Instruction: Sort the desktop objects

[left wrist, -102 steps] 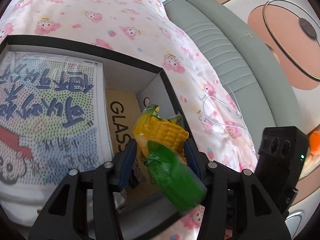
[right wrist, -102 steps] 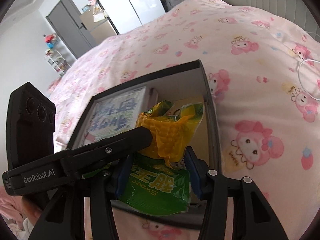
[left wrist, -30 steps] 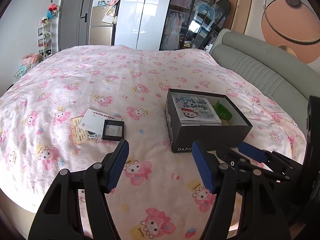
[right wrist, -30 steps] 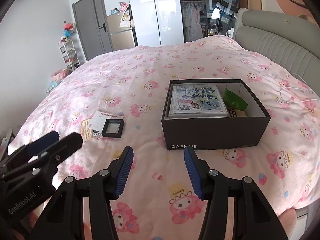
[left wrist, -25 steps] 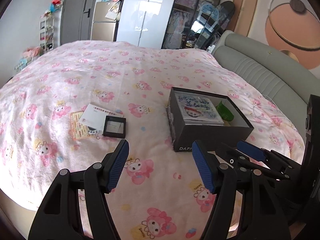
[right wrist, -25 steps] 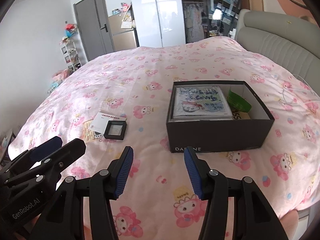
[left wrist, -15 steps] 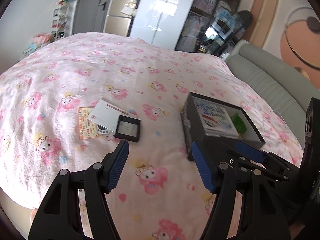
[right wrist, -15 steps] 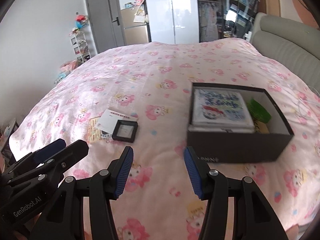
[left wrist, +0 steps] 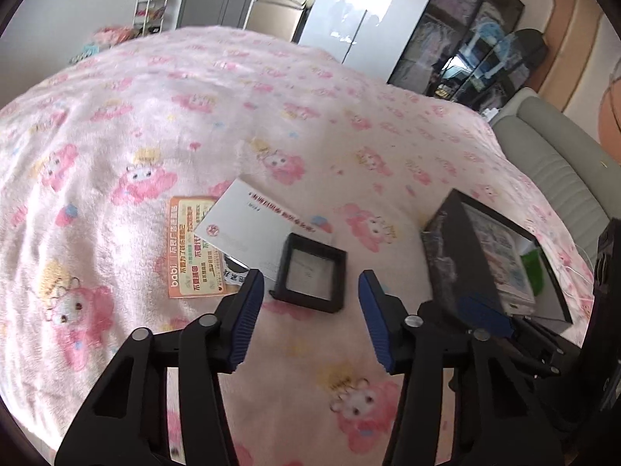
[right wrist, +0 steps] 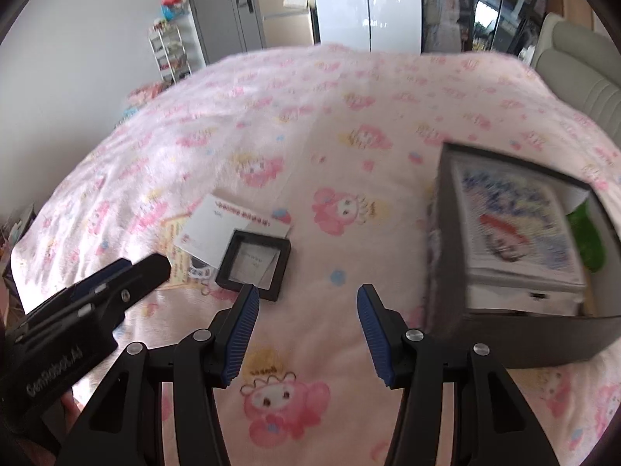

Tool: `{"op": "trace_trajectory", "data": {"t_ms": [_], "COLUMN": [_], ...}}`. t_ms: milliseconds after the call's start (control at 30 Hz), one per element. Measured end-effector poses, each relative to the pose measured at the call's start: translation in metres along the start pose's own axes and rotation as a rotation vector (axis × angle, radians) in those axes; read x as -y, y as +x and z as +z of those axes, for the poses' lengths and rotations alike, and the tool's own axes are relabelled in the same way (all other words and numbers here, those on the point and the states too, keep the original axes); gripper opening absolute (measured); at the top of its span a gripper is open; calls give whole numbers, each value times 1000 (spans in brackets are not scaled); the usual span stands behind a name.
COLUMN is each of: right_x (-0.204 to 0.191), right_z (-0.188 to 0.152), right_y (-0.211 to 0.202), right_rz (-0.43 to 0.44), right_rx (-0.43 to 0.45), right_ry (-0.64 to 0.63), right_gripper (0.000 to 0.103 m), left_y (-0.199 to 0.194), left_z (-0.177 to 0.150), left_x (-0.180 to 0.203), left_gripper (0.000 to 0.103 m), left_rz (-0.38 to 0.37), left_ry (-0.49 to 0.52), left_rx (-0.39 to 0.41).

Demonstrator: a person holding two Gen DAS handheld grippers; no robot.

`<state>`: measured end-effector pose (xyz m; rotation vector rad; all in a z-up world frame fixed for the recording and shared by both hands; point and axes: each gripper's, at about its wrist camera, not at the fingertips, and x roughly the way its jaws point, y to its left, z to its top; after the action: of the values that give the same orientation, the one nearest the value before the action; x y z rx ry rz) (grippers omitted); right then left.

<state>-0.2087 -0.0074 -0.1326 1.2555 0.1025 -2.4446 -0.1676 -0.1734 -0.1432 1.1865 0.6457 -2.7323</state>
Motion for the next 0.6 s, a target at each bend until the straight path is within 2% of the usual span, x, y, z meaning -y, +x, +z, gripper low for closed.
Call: {"op": "trace_trajectory", "data": {"t_ms": [67, 200, 333, 433, 500, 567, 600], "right_x": [-1, -8, -9, -6, -2, 1, 2], "right_z": [1, 7, 14, 16, 16, 15, 15], "right_y": [25, 57, 82, 101, 117, 126, 128], "right_rz": [21, 50, 82, 107, 133, 165, 186], "right_rx": [-46, -80, -115, -159, -202, -219, -221], "right_ry": [-1, -36, -46, -30, -4, 17, 29], "right_gripper": [49, 47, 45, 42, 42, 39, 32], "left_y": [22, 56, 80, 94, 99, 99, 98], "left_z": [1, 3, 1, -5, -8, -10, -10], "left_x": [-10, -24, -33, -37, -38, -36, -35], "left_gripper": [41, 32, 29, 23, 14, 13, 13], "left_rz": [4, -18, -62, -69, -75, -90, -88], "left_ry": [-17, -31, -53, -66, -60, -61, -55], "left_rx": [-33, -78, -119, -152, -160, -167, -167]}}
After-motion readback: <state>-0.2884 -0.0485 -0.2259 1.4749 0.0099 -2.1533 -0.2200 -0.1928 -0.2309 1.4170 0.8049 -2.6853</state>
